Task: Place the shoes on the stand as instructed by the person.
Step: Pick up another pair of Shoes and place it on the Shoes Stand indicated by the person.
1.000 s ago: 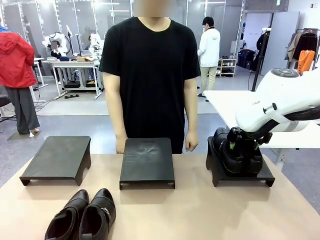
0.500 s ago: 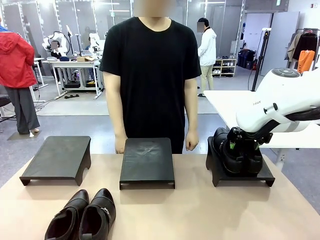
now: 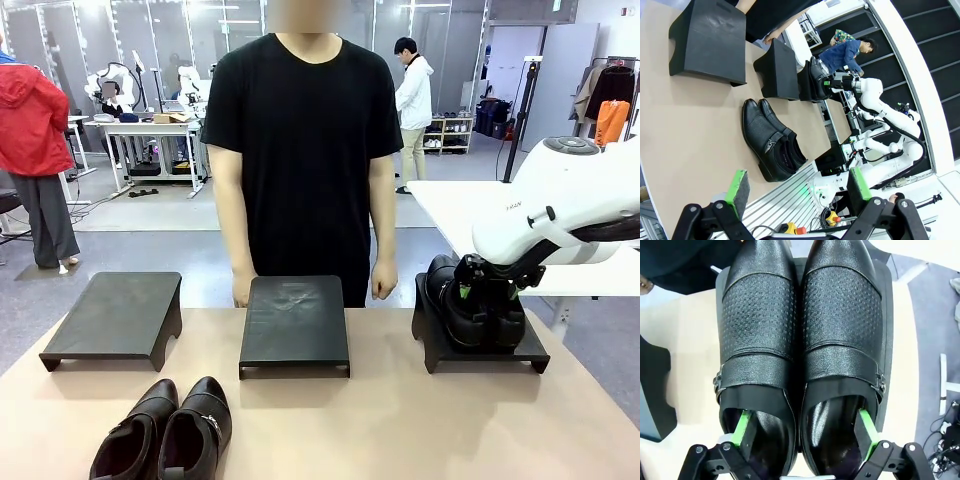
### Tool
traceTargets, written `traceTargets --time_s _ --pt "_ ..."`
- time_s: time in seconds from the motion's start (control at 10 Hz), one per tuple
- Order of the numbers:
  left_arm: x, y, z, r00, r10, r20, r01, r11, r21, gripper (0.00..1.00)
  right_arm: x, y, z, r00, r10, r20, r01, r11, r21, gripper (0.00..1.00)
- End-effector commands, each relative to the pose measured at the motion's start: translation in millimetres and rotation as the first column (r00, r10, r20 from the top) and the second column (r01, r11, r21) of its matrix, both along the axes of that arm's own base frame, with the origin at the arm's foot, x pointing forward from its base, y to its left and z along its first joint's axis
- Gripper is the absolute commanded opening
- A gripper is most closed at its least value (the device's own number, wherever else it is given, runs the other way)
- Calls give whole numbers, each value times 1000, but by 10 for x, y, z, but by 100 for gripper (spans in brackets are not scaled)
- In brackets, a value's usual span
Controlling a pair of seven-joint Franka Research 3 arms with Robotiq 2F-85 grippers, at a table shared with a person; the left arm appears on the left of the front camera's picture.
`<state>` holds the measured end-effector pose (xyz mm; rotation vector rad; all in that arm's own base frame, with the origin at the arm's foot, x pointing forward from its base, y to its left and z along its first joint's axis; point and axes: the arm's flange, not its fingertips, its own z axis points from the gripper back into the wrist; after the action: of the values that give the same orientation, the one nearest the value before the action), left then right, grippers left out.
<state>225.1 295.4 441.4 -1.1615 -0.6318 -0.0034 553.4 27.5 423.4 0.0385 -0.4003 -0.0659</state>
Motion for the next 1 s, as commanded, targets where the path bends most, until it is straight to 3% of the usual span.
traceTargets --time_s 0.0,0.5,0.6,0.7,0.9 --pt "-6 14 7 1000 -2 17 2 1000 -9 100 14 -1 1 1000 -1 -1 1 1000 0 100" --pt "-6 14 7 1000 -2 17 2 1000 -9 100 0 0 0 1000 0 0 0 1000 0 100" --pt "-6 14 7 1000 -2 17 2 1000 -9 100 -126 -60 288 999 -11 46 13 999 -45 100" --pt "-6 14 7 1000 -2 17 2 1000 -9 100 -299 -138 617 999 5 50 -1 997 -81 100" --pt "-6 14 7 1000 -2 17 2 1000 -9 100 -575 -274 986 999 29 33 -28 999 -37 100"
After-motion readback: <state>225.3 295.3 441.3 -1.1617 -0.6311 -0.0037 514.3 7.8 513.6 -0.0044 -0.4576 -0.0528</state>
